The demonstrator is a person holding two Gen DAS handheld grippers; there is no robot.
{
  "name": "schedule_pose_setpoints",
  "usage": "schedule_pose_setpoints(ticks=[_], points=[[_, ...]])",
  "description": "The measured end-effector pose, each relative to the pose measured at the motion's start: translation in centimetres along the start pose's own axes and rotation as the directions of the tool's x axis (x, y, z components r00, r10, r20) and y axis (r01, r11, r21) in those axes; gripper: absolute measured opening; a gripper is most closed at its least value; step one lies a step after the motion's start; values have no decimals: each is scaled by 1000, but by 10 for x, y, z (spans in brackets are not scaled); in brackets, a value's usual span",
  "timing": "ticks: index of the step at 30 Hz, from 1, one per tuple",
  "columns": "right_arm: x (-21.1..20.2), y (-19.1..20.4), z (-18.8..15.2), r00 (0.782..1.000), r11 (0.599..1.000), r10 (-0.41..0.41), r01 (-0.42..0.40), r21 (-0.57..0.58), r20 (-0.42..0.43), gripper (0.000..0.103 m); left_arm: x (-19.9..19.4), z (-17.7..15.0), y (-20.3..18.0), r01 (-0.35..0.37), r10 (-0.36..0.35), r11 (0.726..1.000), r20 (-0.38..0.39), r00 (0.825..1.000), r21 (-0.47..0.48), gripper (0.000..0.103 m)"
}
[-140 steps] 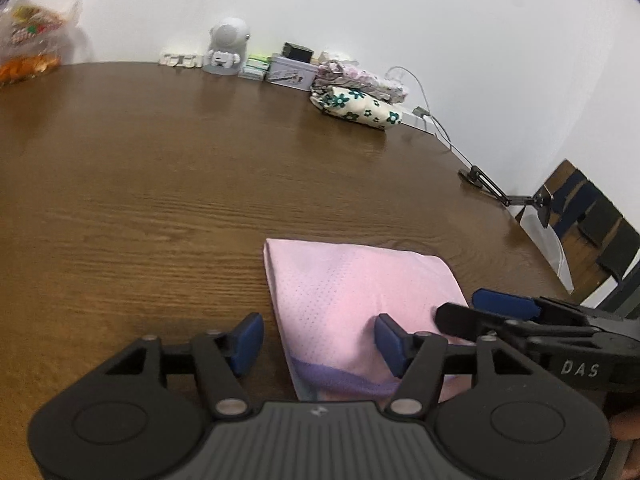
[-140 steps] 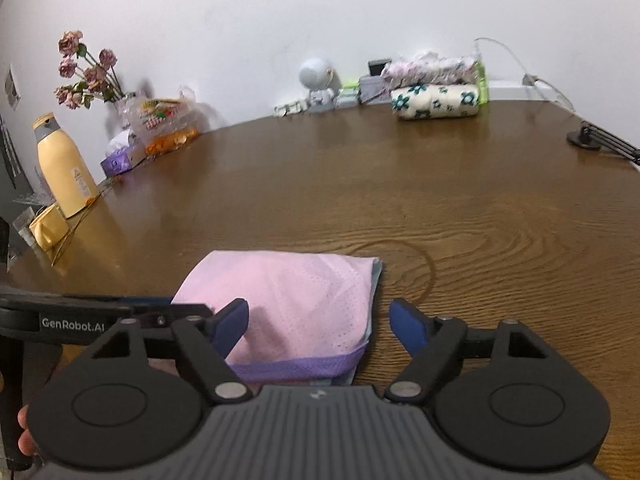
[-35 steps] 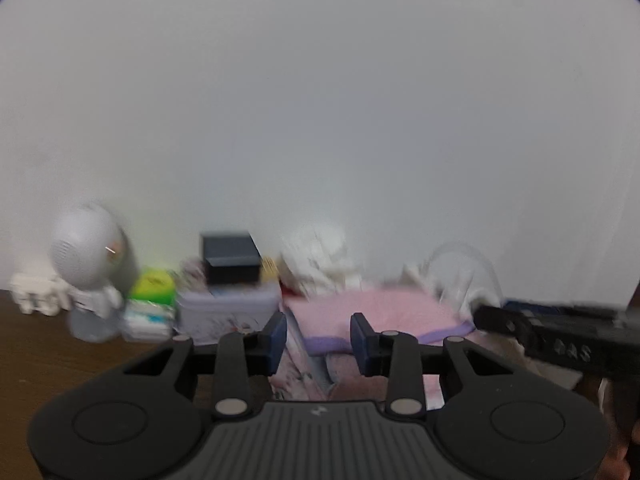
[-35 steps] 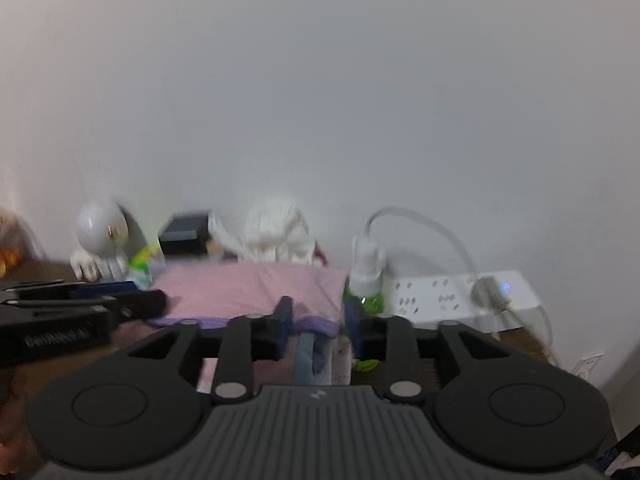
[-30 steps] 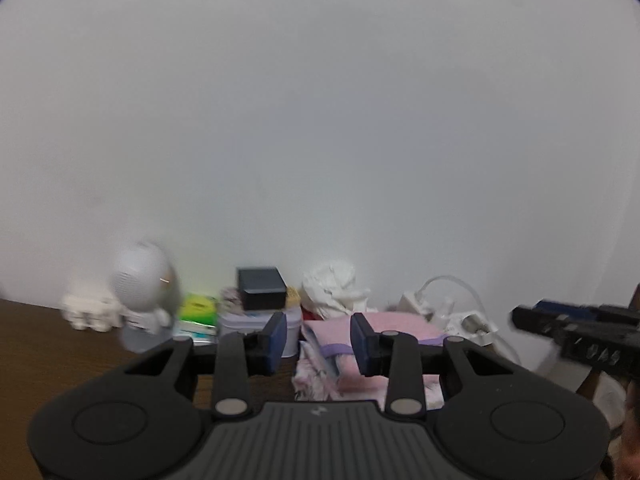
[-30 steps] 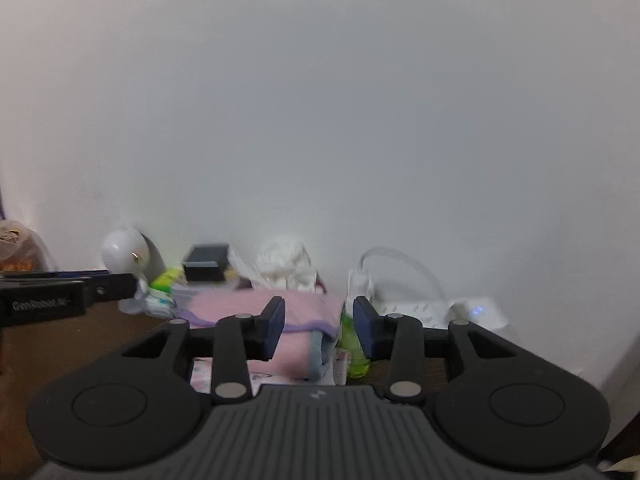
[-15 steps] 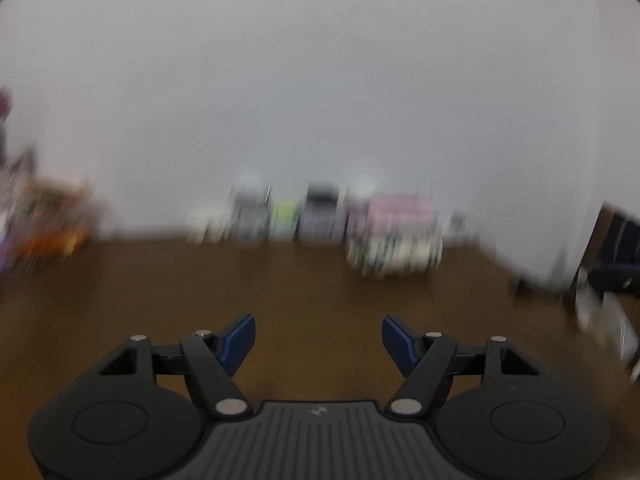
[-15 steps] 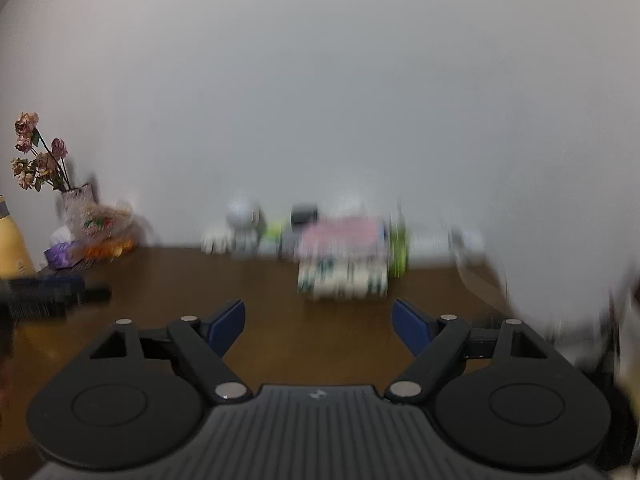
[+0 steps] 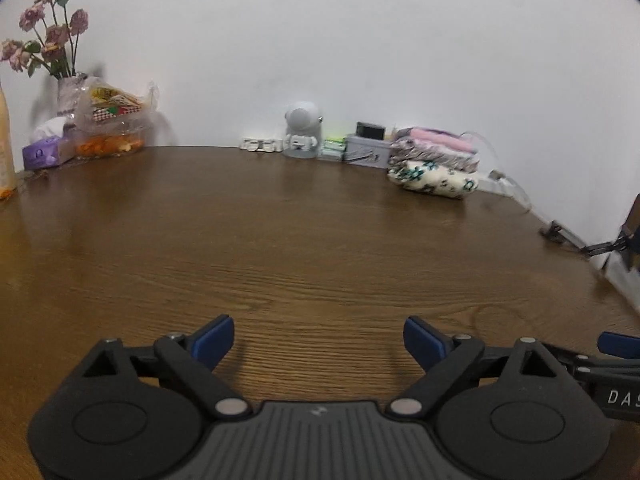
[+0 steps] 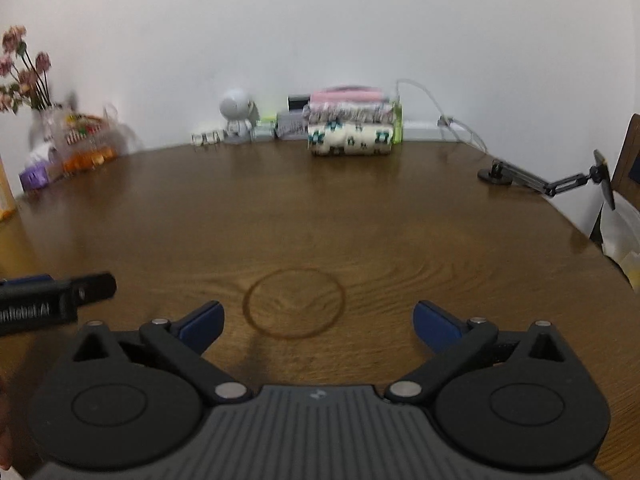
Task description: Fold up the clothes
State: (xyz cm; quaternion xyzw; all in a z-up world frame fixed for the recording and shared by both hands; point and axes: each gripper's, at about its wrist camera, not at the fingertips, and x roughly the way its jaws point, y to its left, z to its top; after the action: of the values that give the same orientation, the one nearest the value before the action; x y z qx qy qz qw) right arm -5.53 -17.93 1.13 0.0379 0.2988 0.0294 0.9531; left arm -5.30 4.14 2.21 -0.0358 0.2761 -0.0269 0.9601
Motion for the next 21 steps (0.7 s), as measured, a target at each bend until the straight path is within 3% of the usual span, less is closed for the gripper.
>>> schedule_pose_setpoints(ticks=[4,9,12,21], points=[[19,3,-3,997,1000,-19,20,9,-73,103,19,0,-7,10,-7,999,-62,998,43,92],[31,11,0,996,999,-43,41,-22,-79,103,37,3,-15,3,7,996,-118,993,84,102],[38,16,5,993,996,-79,76,-36,-87,103,44,4,-21,-15,29,994,-135,990,106,103],[49,11,13,992,996,-90,88,-25,-88,102,56,11,-22,-1,18,993,-140,990,114,103]])
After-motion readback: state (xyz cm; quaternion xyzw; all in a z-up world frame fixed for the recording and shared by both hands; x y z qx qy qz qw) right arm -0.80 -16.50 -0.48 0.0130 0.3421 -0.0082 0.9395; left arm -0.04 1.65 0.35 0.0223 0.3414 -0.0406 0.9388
